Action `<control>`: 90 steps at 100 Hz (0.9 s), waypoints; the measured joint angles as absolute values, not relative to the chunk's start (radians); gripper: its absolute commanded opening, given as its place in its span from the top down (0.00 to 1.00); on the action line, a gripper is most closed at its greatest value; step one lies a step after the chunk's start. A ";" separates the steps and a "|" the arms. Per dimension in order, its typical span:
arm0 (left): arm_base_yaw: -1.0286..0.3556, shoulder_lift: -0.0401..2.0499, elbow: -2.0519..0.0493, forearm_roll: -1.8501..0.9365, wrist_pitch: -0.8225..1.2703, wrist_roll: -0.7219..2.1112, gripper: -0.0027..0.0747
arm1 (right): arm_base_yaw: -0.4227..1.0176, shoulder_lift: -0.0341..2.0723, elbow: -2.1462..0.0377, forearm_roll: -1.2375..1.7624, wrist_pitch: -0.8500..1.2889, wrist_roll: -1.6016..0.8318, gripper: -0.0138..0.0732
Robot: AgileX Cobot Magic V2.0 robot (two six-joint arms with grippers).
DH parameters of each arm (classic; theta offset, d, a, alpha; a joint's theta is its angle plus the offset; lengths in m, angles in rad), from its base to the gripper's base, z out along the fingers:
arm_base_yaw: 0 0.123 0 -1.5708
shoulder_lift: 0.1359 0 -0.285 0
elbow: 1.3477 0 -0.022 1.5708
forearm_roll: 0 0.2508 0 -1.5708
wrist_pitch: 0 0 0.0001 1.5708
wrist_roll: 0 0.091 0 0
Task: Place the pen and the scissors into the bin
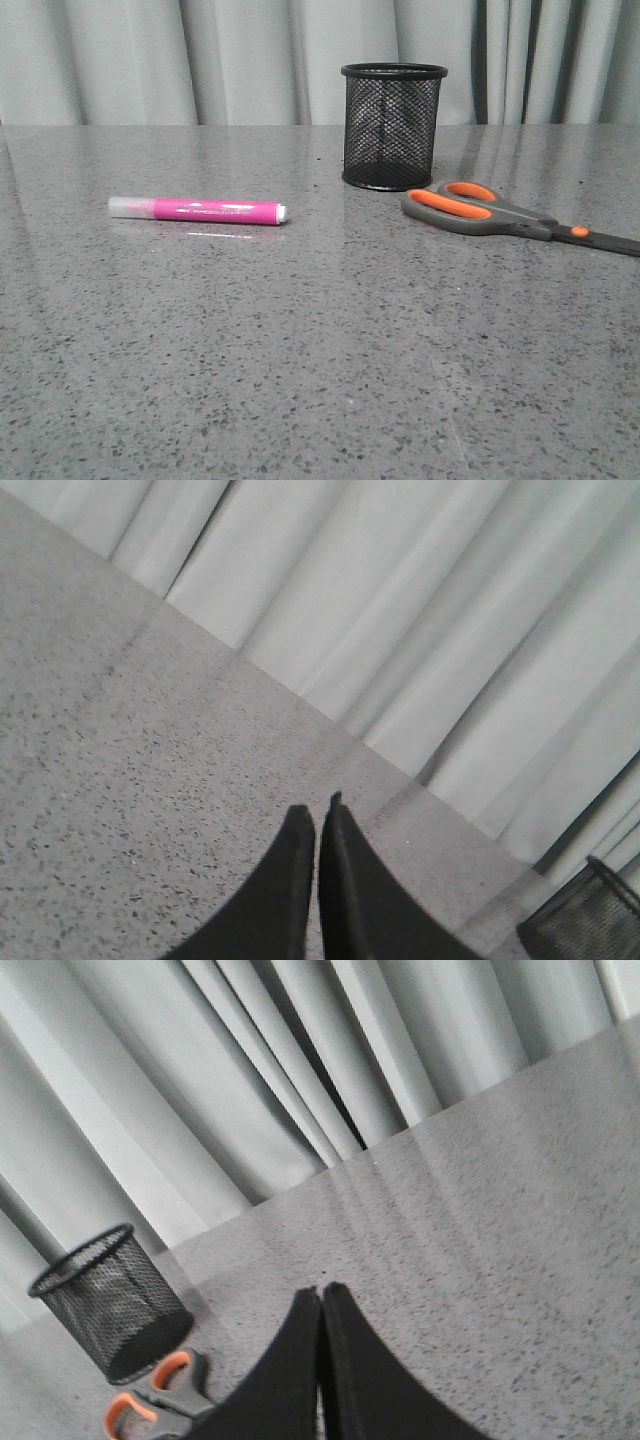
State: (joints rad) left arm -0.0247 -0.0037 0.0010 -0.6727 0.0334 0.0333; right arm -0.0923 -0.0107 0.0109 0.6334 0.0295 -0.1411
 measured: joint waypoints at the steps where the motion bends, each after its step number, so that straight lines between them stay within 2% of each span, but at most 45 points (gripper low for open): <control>1: -0.025 -0.004 0.001 -0.684 0.032 0.033 0.99 | -0.092 -0.011 0.011 0.642 0.030 -0.141 0.93; 34: -0.025 -0.004 -0.053 -0.718 0.092 0.031 0.99 | -0.092 0.029 -0.118 0.638 0.239 -0.186 0.92; 46: -0.025 0.032 -0.164 -0.612 0.195 0.036 0.99 | -0.092 0.154 -0.215 0.585 0.330 -0.207 0.92; 61: -0.025 0.179 -0.327 -0.503 0.345 0.153 0.99 | -0.092 0.360 -0.358 0.560 0.432 -0.276 0.92; 90: -0.025 0.445 -0.563 -0.474 0.547 0.329 0.99 | -0.082 0.661 -0.582 0.550 0.630 -0.357 0.91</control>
State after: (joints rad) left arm -0.0247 0.4452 -0.5628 -0.4738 0.5471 0.3289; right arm -0.0820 0.6610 -0.5816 0.5496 0.6297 -0.3571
